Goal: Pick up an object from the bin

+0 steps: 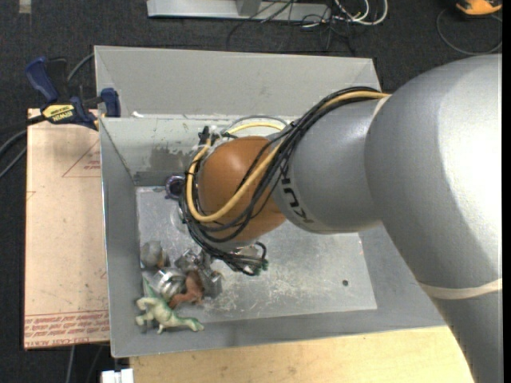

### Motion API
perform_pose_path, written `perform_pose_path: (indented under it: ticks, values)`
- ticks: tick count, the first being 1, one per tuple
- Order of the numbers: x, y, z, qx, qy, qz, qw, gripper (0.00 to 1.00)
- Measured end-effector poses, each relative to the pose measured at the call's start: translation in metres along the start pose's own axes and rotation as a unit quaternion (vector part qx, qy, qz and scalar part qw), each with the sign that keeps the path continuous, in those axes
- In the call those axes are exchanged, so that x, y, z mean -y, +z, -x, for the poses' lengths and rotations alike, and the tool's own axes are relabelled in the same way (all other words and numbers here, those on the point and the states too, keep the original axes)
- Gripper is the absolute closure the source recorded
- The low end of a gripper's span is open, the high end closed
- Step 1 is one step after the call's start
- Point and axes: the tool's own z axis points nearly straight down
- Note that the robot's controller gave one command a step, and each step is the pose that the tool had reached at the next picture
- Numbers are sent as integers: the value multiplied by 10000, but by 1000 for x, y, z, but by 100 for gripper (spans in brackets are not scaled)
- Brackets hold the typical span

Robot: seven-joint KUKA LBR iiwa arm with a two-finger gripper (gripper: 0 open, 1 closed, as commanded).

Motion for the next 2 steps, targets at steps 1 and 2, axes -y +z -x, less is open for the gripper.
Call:
perform_pose_path:
  ticks: [1, 2]
  values:
    - [-2, -17, 0, 13, 0, -4, 10000, 100]
    - [4, -106, 6, 48, -330, -16, 9994, 100]
